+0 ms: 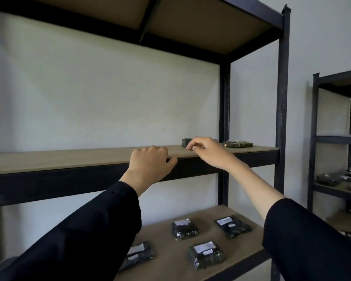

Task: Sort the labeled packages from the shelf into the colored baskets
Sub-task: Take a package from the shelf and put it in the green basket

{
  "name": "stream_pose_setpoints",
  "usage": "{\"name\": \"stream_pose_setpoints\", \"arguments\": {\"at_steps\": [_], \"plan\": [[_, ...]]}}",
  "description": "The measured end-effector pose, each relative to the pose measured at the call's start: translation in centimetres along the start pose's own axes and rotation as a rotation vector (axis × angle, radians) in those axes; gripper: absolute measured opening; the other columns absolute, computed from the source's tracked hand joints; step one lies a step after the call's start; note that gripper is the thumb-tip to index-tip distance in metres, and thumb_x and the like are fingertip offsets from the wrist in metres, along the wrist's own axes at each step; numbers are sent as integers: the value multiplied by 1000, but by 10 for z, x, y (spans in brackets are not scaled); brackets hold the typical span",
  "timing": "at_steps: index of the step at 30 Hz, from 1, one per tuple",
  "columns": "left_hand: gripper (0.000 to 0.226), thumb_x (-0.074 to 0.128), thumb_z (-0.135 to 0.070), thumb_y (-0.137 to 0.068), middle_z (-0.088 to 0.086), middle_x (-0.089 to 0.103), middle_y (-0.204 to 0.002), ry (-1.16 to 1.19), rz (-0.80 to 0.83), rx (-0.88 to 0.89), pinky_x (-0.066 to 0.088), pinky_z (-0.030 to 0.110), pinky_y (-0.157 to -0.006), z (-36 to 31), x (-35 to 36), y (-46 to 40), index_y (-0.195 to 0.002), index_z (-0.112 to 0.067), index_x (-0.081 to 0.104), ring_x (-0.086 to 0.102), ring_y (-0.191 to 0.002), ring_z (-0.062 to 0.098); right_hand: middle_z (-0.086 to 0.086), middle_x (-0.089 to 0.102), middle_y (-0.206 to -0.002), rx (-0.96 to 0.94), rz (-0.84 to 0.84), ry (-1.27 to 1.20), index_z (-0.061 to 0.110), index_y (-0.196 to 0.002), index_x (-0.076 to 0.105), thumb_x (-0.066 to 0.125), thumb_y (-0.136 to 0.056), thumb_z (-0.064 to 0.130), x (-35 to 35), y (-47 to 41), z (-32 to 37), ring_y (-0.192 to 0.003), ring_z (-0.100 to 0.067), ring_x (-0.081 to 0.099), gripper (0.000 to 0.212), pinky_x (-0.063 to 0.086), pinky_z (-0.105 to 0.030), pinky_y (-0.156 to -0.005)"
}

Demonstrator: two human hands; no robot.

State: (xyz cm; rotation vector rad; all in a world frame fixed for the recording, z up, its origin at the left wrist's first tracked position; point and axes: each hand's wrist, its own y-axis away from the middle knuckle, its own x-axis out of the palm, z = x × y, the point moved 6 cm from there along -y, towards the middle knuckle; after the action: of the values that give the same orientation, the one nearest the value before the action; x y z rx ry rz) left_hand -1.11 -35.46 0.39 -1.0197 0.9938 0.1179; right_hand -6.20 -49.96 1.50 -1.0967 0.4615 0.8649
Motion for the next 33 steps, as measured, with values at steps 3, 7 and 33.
{"name": "stream_pose_setpoints", "arguments": {"at_steps": [3,7,33], "plan": [[54,23,-54,-95,8,62,-113,29,142,-25,36,33,-78,-13,10,-22,-114,-19,58,58,-104,30,4,62,-104,24,53,99,18,-100,67,41,-95,13,-7,-28,-20,-89,-9,55,27,40,-24,-74],[73,18,-69,-87,7,52,-131,261,459,-154,35,37,-93,-20,37,-59,-127,-18,51,49,-118,29,-2,56,-118,90,139,153,17,-111,60,47,-92,12,-8,-64,-60,-110,-18,53,24,38,-26,-88],[34,38,-47,-94,-11,49,-133,313,529,-230,29,31,-107,-25,70,-95,-121,-32,52,45,-120,10,-4,50,-111,171,540,46,19,-134,35,62,-88,24,12,-156,-152,-92,-18,55,53,49,-25,-64]]}}
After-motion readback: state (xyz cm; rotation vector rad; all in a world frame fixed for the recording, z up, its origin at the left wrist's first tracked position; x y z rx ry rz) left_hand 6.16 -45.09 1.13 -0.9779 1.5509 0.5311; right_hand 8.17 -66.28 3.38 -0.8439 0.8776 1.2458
